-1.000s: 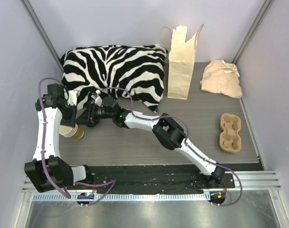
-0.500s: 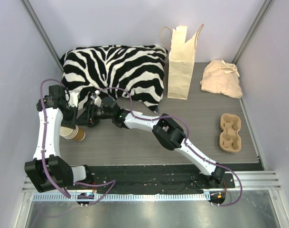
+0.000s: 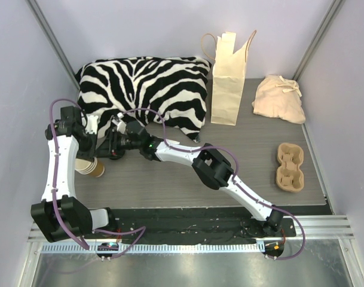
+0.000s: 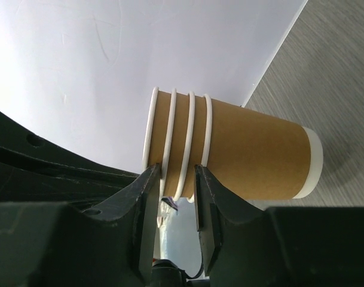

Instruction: Pack the takeout coffee

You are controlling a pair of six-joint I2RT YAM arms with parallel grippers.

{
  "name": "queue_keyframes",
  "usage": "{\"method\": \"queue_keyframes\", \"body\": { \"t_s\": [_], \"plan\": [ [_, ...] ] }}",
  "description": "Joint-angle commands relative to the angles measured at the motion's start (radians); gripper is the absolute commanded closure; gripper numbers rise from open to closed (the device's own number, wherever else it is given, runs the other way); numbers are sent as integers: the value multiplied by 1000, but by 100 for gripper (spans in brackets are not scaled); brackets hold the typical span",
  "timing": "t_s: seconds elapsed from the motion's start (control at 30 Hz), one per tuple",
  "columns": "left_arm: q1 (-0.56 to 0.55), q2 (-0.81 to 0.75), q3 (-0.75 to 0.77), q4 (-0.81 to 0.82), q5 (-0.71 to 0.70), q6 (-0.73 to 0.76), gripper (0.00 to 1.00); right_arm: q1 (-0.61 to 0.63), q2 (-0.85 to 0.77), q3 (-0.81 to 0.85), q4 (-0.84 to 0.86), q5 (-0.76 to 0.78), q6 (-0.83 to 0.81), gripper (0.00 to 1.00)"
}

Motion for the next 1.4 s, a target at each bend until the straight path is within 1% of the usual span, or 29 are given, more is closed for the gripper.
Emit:
{"method": "queue_keyframes", "body": {
  "t_s": [0.0, 0.4, 0.77, 0.8, 0.93, 1.13, 1.2, 1.27, 1.3, 1.33, 1.37],
  "plan": [
    [-4, -38, 63, 10, 24, -2, 100, 22, 4, 59, -62, 23, -99, 65],
    [-4, -48, 83, 10, 4, 2, 100, 25, 14, 75, -155, 59, -190, 66],
    [-6, -59, 89, 9, -17, 25, 100, 25, 8, 84, -155, 50, -204, 66],
    [-6, -65, 101, 9, -49, 29, 100, 23, 3, 86, -147, 43, -209, 66],
    [-4, -65, 159, -32, -79, 48, 100, 25, -34, 84, -130, 50, -239, 63],
    [-4, -79, 253, -80, -120, 114, 100, 20, -57, 119, -153, 65, -270, 61],
    [-6, -77, 297, -86, -128, 127, 100, 11, -72, 113, -158, 59, -273, 59],
    [-4, -61, 342, -105, -117, 139, 100, -3, -91, 100, -156, 39, -279, 54],
    [-6, -53, 394, -112, -111, 139, 100, -24, -113, 95, -153, 31, -284, 52],
    [-8, -32, 420, -134, -105, 144, 100, -36, -124, 90, -153, 22, -288, 47],
    [-11, -19, 446, -141, -87, 148, 100, -47, -137, 87, -147, 4, -290, 44]
  ]
}}
